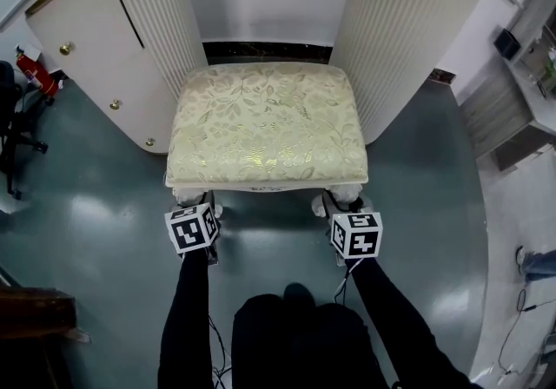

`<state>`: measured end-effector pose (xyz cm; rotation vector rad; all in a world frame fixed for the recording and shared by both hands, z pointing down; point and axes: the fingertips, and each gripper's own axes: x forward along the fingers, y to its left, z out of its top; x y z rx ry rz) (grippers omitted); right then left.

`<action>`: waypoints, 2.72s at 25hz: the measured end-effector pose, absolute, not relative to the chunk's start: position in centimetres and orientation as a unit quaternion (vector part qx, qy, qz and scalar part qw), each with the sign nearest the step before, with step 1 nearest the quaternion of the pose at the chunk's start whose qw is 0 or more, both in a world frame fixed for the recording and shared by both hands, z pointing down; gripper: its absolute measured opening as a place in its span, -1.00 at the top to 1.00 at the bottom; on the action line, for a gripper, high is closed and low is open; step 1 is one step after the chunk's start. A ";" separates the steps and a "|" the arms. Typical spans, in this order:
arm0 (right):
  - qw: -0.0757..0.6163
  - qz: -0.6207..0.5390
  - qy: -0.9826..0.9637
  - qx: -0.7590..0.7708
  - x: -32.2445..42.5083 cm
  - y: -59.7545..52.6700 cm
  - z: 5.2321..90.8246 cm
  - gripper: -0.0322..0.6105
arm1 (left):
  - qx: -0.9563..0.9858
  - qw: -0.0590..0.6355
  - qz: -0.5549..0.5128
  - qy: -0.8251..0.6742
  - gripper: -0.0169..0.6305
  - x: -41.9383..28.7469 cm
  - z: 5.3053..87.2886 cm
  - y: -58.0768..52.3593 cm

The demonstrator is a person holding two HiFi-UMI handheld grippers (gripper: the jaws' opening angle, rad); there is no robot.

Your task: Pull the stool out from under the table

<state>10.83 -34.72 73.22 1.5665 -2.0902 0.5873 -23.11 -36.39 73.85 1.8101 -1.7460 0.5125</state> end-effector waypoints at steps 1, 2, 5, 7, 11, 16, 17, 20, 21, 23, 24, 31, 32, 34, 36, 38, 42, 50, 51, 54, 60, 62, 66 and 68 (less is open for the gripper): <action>0.231 0.214 -0.760 0.569 10.8 -34.7 73.2 0.29 | 0.676 0.284 0.192 -0.652 0.33 -23.1 73.9 -36.4; 0.231 0.215 -0.760 0.568 10.8 -34.7 73.3 0.29 | 0.676 0.284 0.192 -0.652 0.33 -23.1 73.9 -36.3; 0.233 0.217 -0.760 0.567 10.8 -34.6 73.2 0.29 | 0.675 0.286 0.195 -0.651 0.33 -23.1 73.8 -36.2; 0.234 0.219 -0.759 0.567 10.8 -34.4 73.1 0.29 | 0.675 0.286 0.196 -0.651 0.33 -23.1 73.6 -36.0; 0.236 0.224 -0.757 0.567 10.8 -34.2 72.9 0.29 | 0.674 0.289 0.200 -0.650 0.33 -23.1 73.4 -35.9; 0.238 0.226 -0.756 0.566 10.8 -34.0 72.6 0.29 | 0.674 0.290 0.199 -0.650 0.33 -23.1 73.2 -35.6; 0.238 0.225 -0.756 0.568 10.8 -34.1 72.6 0.29 | 0.674 0.289 0.197 -0.651 0.33 -23.1 73.1 -35.6; 0.234 0.223 -0.753 0.573 10.9 -34.0 72.6 0.29 | 0.675 0.286 0.194 -0.652 0.32 -23.1 73.2 -35.6; 0.233 0.222 -0.753 0.574 10.9 -34.0 72.7 0.29 | 0.674 0.287 0.194 -0.652 0.32 -23.1 73.2 -35.6; 0.232 0.219 -0.752 0.577 10.8 -34.1 72.7 0.29 | 0.673 0.288 0.194 -0.653 0.32 -23.1 73.3 -35.6; 0.231 0.218 -0.752 0.578 10.9 -34.1 72.7 0.29 | 0.673 0.287 0.194 -0.654 0.32 -23.1 73.3 -35.6; 0.227 0.209 -0.748 0.588 11.0 -34.0 72.5 0.28 | 0.669 0.287 0.204 -0.655 0.32 -22.9 73.6 -35.3; 0.227 0.208 -0.746 0.590 11.0 -34.0 72.5 0.28 | 0.669 0.289 0.204 -0.654 0.32 -22.8 73.7 -35.1; 0.228 0.208 -0.745 0.592 11.0 -33.8 72.6 0.28 | 0.669 0.290 0.203 -0.654 0.31 -22.8 74.0 -34.6; 0.228 0.211 -0.744 0.592 11.1 -33.6 72.6 0.27 | 0.667 0.291 0.200 -0.656 0.29 -23.0 74.1 -34.2; 0.226 0.216 -0.744 0.591 11.1 -33.2 72.5 0.26 | 0.667 0.292 0.197 -0.657 0.26 -23.1 74.2 -33.8; 0.222 0.222 -0.743 0.592 11.4 -32.1 72.2 0.26 | 0.668 0.294 0.195 -0.655 0.24 -23.1 74.0 -33.0; 0.233 0.234 -0.735 0.592 11.9 -29.4 72.9 0.26 | 0.673 0.300 0.199 -0.646 0.24 -22.3 73.8 -30.5; 0.233 0.237 -0.735 0.591 11.9 -29.1 73.0 0.26 | 0.675 0.299 0.200 -0.644 0.24 -22.1 73.7 -30.1; 0.232 0.249 -0.736 0.586 11.7 -28.5 73.4 0.27 | 0.681 0.298 0.201 -0.638 0.26 -21.3 73.8 -29.1; 0.237 0.255 -0.745 0.569 10.8 -27.5 73.7 0.48 | 0.683 0.308 0.193 -0.634 0.49 -19.8 74.1 -27.8; 0.237 0.249 -0.747 0.569 10.6 -27.4 73.4 0.64 | 0.685 0.307 0.189 -0.632 0.59 -19.4 74.0 -27.7; 0.236 0.237 -0.749 0.572 10.3 -27.3 72.9 0.86 | 0.691 0.299 0.187 -0.631 0.89 -19.3 73.7 -27.2; 0.234 0.232 -0.750 0.573 10.2 -27.3 72.6 0.88 | 0.695 0.298 0.184 -0.629 0.92 -19.4 73.5 -27.1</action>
